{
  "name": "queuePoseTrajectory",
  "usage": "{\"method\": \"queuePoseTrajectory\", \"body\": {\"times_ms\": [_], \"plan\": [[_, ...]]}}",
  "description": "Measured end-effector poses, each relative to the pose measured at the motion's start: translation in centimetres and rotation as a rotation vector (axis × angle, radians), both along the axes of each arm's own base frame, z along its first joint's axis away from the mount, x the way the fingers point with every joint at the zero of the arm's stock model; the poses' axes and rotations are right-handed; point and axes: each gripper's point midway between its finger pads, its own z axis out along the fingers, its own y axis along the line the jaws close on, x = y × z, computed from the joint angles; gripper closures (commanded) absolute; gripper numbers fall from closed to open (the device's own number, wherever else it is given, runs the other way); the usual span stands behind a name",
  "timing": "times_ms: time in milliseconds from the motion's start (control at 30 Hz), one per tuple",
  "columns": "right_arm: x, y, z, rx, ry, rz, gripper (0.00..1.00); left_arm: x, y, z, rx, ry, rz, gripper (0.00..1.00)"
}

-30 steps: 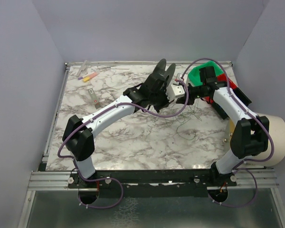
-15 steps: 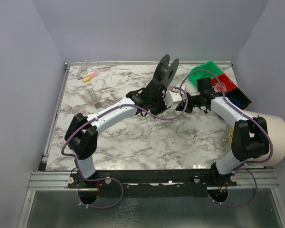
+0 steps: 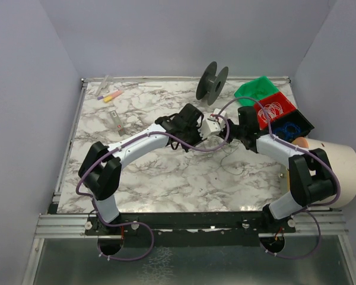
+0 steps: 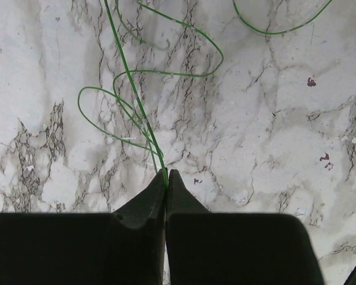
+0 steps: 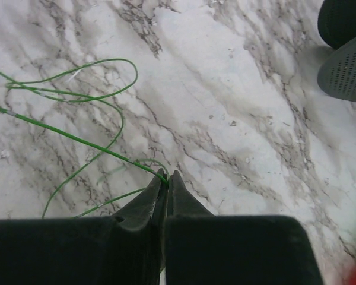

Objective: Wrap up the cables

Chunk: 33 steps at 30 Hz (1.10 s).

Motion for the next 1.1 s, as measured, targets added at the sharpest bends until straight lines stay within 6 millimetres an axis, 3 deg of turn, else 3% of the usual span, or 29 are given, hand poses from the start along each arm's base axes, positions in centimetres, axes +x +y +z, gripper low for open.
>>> {"method": "queuePoseTrajectory", "body": {"times_ms": [100, 167, 233, 333, 400, 433, 533, 667, 767, 867, 967, 1100], "plan": [[1.0, -0.1, 0.4, -0.001, -0.053, -0.043, 1.0, 0.1, 0.1, 0.1, -0.001, -0.001, 0.005, 0.98], [1.5, -0.2, 0.7, -0.001, -0.079, -0.067, 1.0, 0.1, 0.1, 0.1, -0.004, -0.001, 0.01, 0.93], [1.8, -0.3, 1.2, -0.004, -0.098, -0.091, 0.99, 0.2, 0.1, 0.3, -0.009, -0.005, 0.013, 0.73], [2.4, -0.7, 2.9, -0.006, -0.14, -0.14, 1.0, 0.3, -0.1, 0.8, -0.019, -0.012, 0.012, 0.23], [3.3, -1.4, 4.9, -0.015, -0.181, -0.195, 1.0, 0.8, -0.7, 2.0, -0.045, -0.039, 0.009, 0.05], [3.7, -1.7, 5.9, -0.015, -0.203, -0.219, 1.0, 1.1, -1.1, 2.8, -0.061, -0.052, 0.01, 0.01], [5.5, -3.1, 10.3, -0.005, -0.301, -0.315, 1.0, 2.3, -2.0, 5.6, -0.112, -0.105, 0.011, 0.01], [6.7, -6.6, 16.1, 0.036, -0.413, -0.445, 1.0, 4.8, -3.0, 11.6, -0.209, -0.196, 0.04, 0.01], [7.1, -10.0, 18.8, 0.052, -0.465, -0.541, 1.0, 8.2, -3.2, 17.2, -0.309, -0.289, 0.089, 0.01], [7.1, -12.8, 19.8, 0.054, -0.483, -0.623, 1.0, 11.1, -2.7, 20.6, -0.376, -0.339, 0.129, 0.01], [7.1, -13.6, 19.8, 0.056, -0.476, -0.655, 1.0, 13.3, -2.4, 21.4, -0.409, -0.344, 0.141, 0.01], [6.9, -13.2, 19.2, 0.07, -0.442, -0.64, 1.0, 14.0, -2.9, 18.9, -0.401, -0.284, 0.117, 0.01]]}}
